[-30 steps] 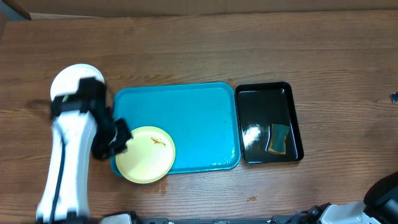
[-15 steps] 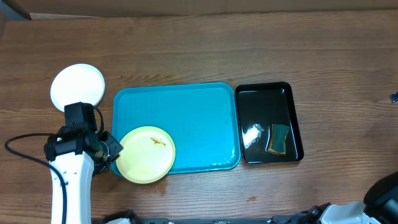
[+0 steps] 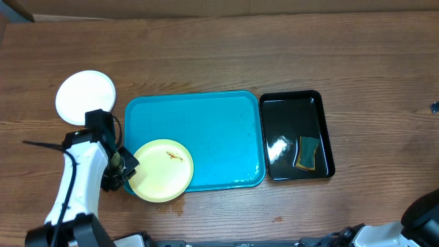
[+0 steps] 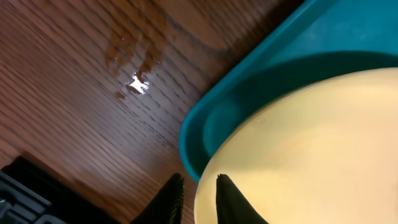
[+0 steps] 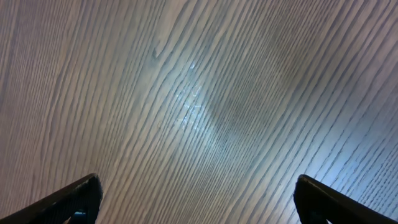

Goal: Clean dirty plates on tray and stack at the side
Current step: 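Move the left gripper to the rim of the yellow plate, then grasp the yellow plate rim and slide it toward the tray center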

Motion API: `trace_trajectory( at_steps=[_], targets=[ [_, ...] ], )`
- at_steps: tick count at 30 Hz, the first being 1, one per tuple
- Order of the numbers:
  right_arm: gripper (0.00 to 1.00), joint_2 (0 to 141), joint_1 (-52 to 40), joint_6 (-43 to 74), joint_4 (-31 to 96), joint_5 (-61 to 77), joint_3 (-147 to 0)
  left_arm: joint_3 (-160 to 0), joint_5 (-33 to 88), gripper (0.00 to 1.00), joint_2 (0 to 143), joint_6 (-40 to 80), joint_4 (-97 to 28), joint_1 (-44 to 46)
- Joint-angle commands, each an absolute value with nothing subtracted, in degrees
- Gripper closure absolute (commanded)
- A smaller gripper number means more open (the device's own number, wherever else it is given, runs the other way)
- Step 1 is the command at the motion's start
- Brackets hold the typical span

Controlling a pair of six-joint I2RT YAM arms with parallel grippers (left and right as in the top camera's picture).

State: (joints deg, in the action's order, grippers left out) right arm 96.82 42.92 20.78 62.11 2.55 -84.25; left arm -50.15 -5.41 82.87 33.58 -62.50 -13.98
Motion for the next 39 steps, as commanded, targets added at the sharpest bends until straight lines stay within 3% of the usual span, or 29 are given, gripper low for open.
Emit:
trace_trajectory(
  at_steps=[1,30,39],
  targets=[
    [0.00,96.44,42.87,20.99,61.80,2.20,-84.47,-49.58,-5.30,0.78,85.03,34.46,-62.50,-14.28],
    [0.00,96.44,42.87,20.99,61.78,2.20,-84.47,-44.34,4.16,0.81,88.09,30.63,-55.66,-14.20],
    [0.00,96.44,42.87,20.99,61.78,2.20,-84.44,-44.07,12.14,0.90,88.07,29.54,-52.62,-14.20]
  ],
)
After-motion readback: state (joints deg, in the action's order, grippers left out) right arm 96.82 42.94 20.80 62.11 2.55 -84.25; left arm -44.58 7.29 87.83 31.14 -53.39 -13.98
